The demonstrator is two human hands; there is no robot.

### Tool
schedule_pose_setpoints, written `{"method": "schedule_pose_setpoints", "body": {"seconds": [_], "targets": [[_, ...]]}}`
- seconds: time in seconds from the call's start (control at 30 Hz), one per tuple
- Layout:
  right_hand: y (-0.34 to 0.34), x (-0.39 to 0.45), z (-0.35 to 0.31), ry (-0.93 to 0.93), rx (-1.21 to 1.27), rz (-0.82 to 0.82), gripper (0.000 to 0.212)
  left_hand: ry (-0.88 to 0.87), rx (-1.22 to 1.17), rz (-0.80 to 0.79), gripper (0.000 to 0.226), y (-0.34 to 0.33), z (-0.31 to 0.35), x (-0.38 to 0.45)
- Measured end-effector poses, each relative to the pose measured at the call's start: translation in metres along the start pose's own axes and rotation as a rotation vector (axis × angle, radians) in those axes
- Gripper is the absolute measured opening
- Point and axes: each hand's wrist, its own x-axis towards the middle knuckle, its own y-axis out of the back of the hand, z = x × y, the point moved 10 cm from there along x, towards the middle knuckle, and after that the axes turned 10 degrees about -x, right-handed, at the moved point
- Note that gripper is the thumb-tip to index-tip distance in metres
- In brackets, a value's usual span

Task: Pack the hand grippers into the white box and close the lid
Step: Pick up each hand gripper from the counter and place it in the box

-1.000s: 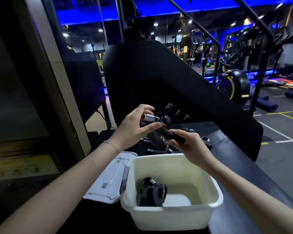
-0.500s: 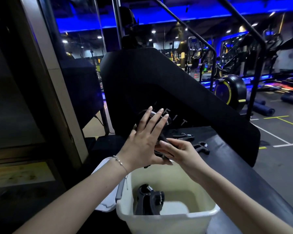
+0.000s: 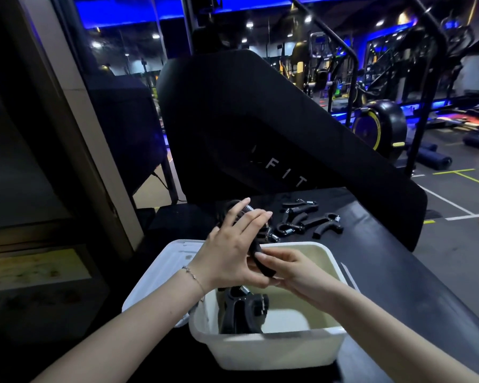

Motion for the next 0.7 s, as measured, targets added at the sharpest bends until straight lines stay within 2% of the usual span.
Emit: {"method": "schedule_pose_setpoints", "body": {"seconds": [0.1,0.2,0.3,0.4,0.5,0.57,0.7], "targets": [[0.013,0.002,0.016,-0.112,-0.098,0.030,0.041,0.013,-0.027,-0.059,0.108,-0.018,-0.008,-0.002],[0.044,0.003,0.019,-0.185,-0.237,0.152,0.037,0.041,-0.073,-0.125,0.112,-0.040,-0.018,-0.006],[0.080,0.007,0.009,-0.129,-0.319,0.313,0.038,0.084,-0.122,-0.181,0.112,-0.060,-0.026,-0.012],[0.113,0.012,-0.002,-0.006,-0.353,0.461,0.029,0.117,-0.165,-0.249,0.112,-0.077,-0.027,-0.017],[0.143,0.023,-0.008,0.102,-0.596,0.556,0.017,0.132,-0.171,-0.335,0.114,-0.094,-0.026,-0.021],[0.157,0.037,-0.004,0.102,-0.751,0.569,0.020,0.152,-0.181,-0.391,0.115,-0.105,-0.026,-0.024],[0.172,0.073,0.012,0.048,-0.981,0.459,0.046,0.196,-0.266,-0.480,0.113,-0.126,-0.030,-0.031]]}}
